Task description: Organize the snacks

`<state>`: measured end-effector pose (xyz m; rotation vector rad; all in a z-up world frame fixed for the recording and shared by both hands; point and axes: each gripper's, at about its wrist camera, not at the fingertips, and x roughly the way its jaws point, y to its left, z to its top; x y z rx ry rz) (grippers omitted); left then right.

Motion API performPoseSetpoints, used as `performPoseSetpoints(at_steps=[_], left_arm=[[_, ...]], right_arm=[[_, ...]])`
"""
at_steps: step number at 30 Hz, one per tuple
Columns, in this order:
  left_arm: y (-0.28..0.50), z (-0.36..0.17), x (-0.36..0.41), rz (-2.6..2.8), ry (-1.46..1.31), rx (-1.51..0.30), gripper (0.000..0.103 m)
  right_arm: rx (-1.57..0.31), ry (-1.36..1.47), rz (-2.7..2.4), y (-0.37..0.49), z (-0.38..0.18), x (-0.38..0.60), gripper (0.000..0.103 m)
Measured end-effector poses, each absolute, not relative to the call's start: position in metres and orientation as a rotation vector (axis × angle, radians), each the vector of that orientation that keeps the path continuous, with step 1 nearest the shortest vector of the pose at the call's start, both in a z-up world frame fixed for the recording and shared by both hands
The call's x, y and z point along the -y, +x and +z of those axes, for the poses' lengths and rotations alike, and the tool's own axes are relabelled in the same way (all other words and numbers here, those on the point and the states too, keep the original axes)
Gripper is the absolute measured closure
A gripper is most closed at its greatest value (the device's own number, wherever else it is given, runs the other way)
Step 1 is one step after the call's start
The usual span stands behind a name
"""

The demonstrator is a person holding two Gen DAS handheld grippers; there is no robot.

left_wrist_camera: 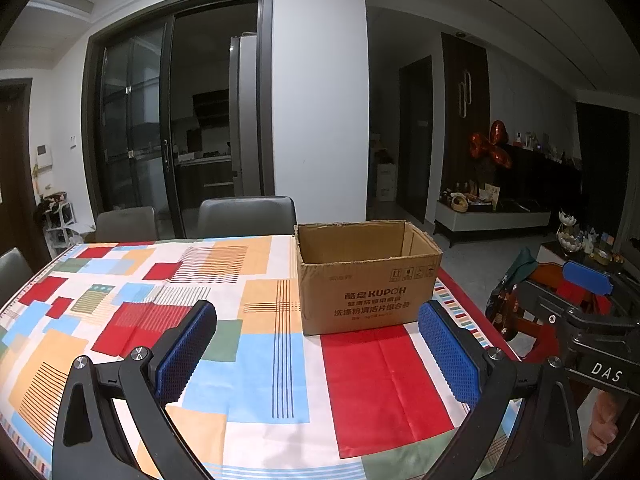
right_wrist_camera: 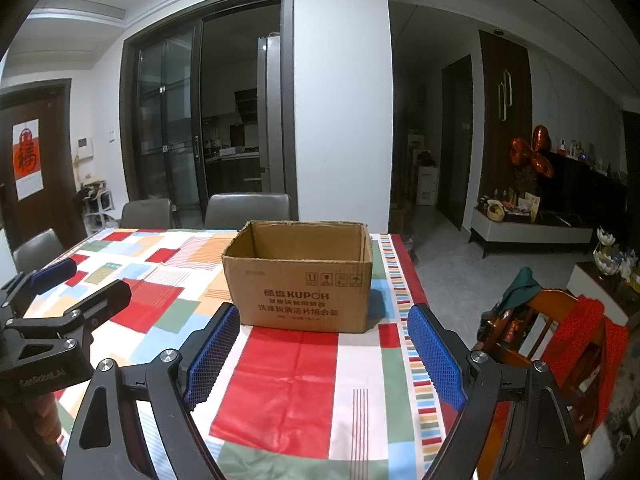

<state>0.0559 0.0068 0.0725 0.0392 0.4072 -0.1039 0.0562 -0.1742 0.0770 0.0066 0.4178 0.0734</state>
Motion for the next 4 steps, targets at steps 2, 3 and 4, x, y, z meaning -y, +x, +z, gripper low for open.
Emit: performPoseSetpoints(at_steps=[2,3,4], left_arm=[[0.0558,0.0724,-0.0072,-0.104,0.038,-0.406,0.0],[0.0559,0.0723,-0.0072,-0.104,0.037,-0.406,0.0],[0.0557,0.0722,-0.0072,-0.103,0.037,-0.406,0.0]], right_arm=[[-0.419,0.007,0.075,0.0552,0.0761,0.1733,0.016],[-0.421,0.008,0.075,0.0548,0.0758,0.1728,0.016],[-0.422,0.008,0.077,0.0545,0.0758,0.1722,0.016]])
